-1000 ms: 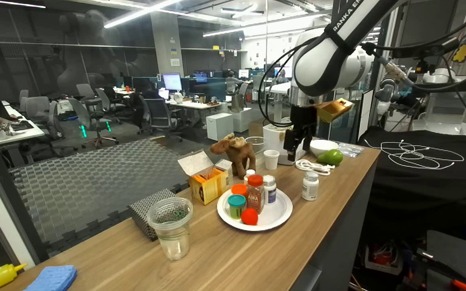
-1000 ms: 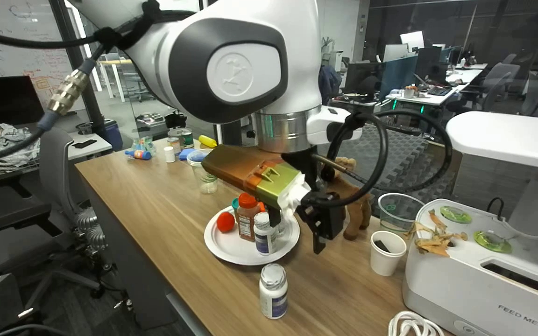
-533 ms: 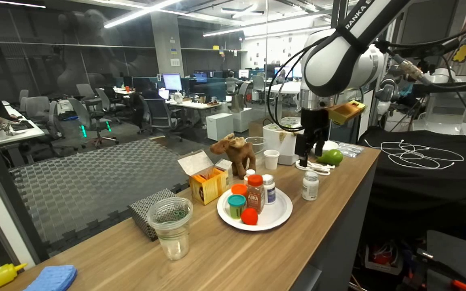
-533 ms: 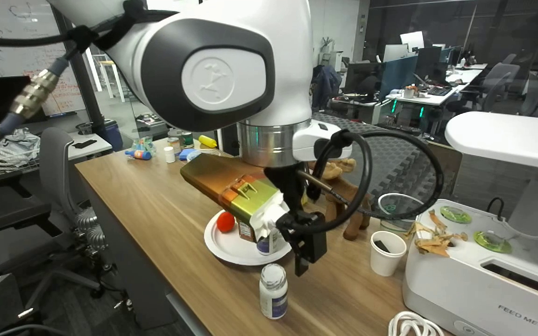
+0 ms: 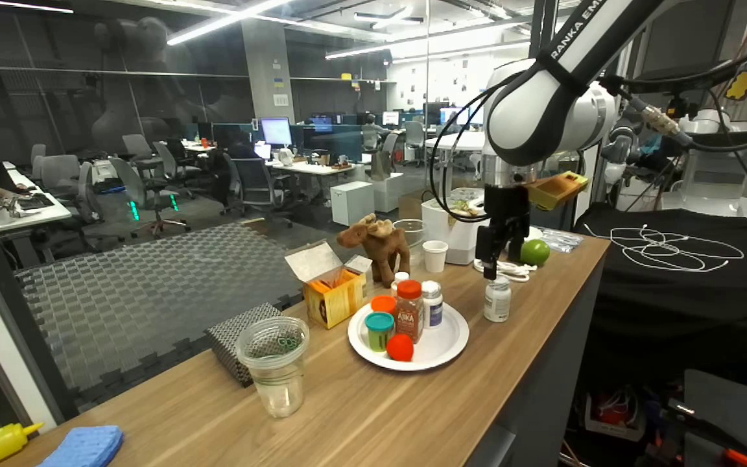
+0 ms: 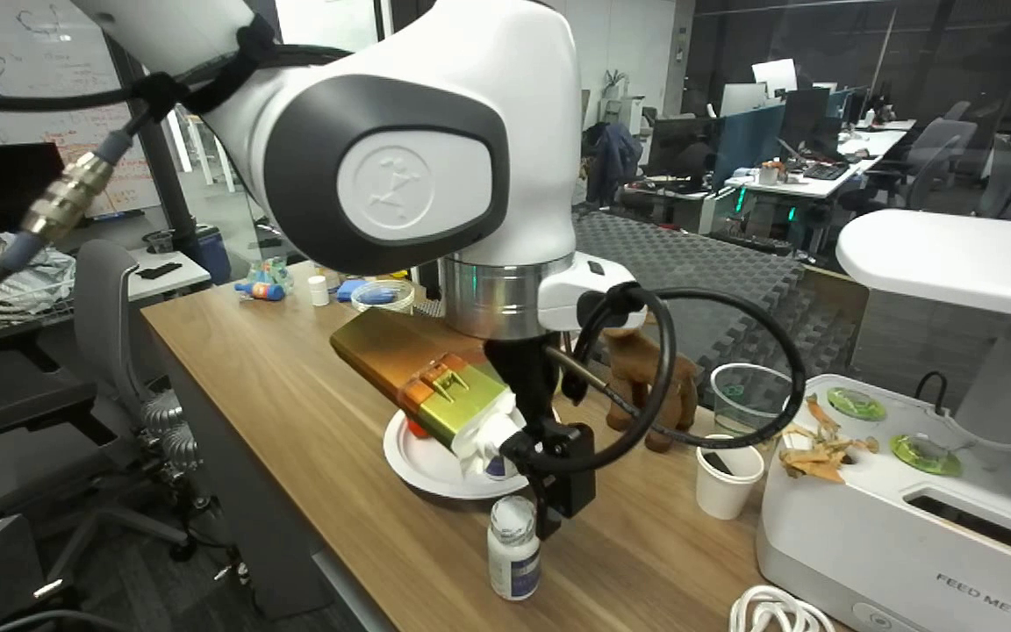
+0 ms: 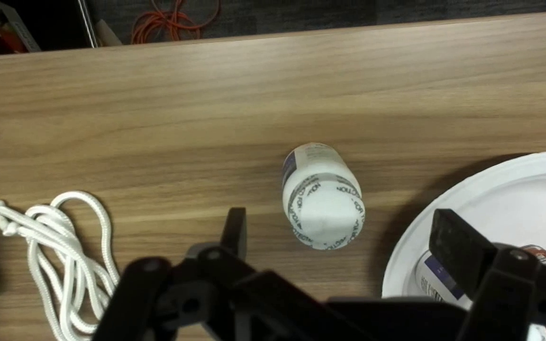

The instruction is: Pile up the plastic cups and put all the containers on the white plate

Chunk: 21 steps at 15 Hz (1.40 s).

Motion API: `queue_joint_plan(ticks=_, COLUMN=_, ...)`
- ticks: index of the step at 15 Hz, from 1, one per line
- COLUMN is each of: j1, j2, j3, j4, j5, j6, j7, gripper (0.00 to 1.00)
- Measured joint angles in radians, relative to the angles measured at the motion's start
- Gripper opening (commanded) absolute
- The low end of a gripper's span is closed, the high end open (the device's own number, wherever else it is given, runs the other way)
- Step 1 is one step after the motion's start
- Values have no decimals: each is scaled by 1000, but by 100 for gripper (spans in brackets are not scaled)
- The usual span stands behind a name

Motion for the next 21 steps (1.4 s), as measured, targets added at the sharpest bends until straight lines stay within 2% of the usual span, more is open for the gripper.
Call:
queue_joint_plan(ticks=3, j1=0, j2=19, j3=4, j4=1, j5=23, j6=0, j7=0, gripper=100)
queue_joint_plan(ticks=4, j1=0, j2=25, j3=5, j4=1, j5=29, j6=0, j7=0, gripper=77)
queue_joint_plan(ticks=5, j1=0, j2=30, j3=6, j4=1, j5=33, j6=0, j7=0, gripper=74)
queue_joint_plan(ticks=12, j1=0, j2=52, j3=3, j4=2, j5=36, j6=0, j7=22, gripper=19)
queue_joint_plan(ticks=21, j1=0, j2=52, j3=-1, j4=4, j5=15, j6=4, j7=72, gripper=19)
